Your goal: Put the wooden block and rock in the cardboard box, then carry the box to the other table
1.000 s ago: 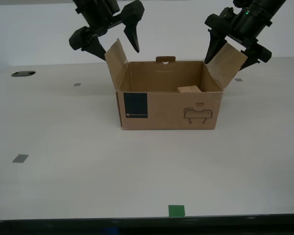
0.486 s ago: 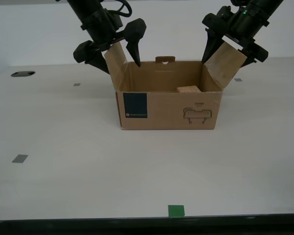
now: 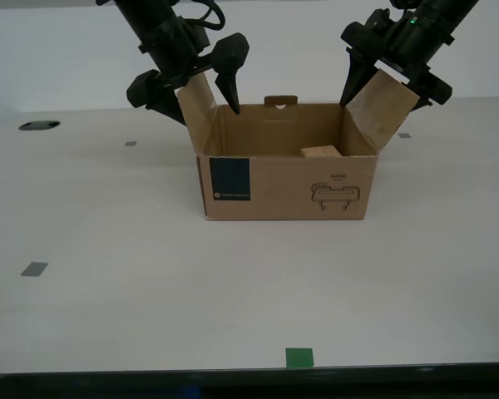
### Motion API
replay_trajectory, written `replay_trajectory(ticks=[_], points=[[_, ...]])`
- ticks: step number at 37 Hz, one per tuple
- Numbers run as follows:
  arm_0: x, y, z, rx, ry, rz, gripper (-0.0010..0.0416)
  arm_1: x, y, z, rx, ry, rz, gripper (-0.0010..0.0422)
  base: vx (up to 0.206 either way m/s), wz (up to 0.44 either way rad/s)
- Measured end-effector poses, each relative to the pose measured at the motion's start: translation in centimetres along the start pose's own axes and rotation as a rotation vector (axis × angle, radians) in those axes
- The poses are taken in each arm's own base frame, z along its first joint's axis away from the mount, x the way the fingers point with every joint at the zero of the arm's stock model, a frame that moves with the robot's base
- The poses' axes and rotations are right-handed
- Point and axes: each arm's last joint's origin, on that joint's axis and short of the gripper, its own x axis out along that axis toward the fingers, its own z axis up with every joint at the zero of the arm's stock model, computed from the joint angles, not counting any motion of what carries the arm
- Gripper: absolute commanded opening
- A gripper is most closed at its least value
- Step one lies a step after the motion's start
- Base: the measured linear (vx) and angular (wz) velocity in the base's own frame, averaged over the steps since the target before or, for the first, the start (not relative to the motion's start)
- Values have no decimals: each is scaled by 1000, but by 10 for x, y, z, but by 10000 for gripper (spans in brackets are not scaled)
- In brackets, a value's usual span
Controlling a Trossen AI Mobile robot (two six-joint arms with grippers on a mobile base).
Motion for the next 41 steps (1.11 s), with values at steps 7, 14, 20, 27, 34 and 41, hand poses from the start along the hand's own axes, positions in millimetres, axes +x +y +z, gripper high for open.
replay_trajectory(ticks=[7,14,20,27,34,41], points=[[2,4,0,-8,6,2,389,0,0,0,10,1,0,394,0,0],[4,7,-1,7,12,4,389,0,0,0,17,-1,0,394,0,0],[6,6,-3,14,23,4,389,0,0,0,17,-1,0,394,0,0],[19,-1,-16,31,55,1,389,0,0,0,18,-2,-1,394,0,0],[22,-2,-18,40,53,1,390,0,0,1,19,-4,-1,394,0,0],[16,2,-11,47,28,3,389,0,0,1,19,-5,-2,394,0,0]])
